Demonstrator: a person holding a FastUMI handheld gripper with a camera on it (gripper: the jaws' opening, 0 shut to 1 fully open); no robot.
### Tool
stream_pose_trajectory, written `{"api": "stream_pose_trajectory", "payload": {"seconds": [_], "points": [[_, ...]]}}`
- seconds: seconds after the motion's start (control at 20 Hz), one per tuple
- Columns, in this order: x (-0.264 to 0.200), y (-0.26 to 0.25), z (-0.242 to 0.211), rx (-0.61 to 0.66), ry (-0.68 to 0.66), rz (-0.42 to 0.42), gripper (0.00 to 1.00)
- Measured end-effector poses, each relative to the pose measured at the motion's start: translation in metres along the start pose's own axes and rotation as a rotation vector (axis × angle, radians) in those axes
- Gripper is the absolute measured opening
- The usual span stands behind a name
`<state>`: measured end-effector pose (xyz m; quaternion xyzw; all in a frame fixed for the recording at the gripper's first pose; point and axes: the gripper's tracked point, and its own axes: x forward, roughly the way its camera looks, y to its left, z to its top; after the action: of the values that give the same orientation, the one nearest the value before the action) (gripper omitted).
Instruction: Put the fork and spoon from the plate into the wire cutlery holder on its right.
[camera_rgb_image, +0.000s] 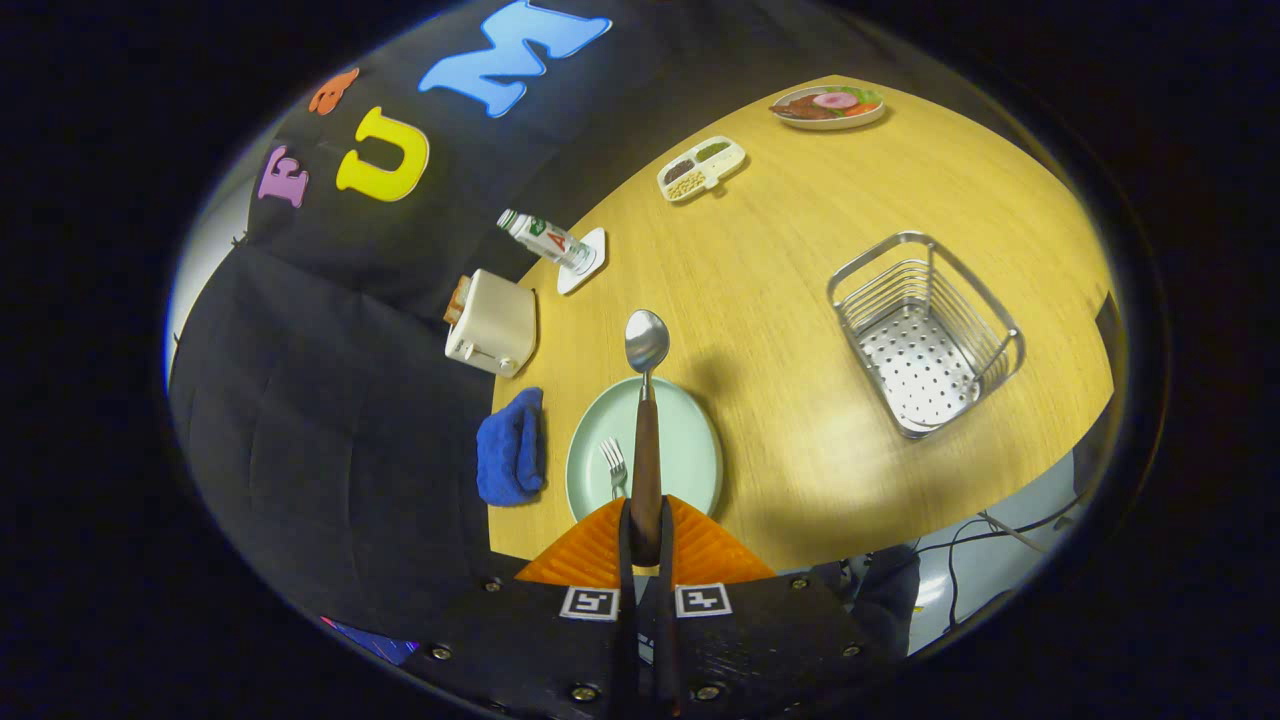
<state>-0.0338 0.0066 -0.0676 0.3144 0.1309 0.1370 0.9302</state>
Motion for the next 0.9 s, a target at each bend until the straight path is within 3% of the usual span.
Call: {"api": "stream_pose_trajectory", "payload": {"seconds": [0.4, 0.7, 0.9], "points": [[-0.065, -0.053, 0.016, 0.154, -0.185, -0.089, 0.06], [-0.076, -0.068, 0.002, 0.226, -0.185, -0.123, 0.06], [-0.074, -0.065, 0.004, 0.289, -0.186, -0.094, 0.06]]}}
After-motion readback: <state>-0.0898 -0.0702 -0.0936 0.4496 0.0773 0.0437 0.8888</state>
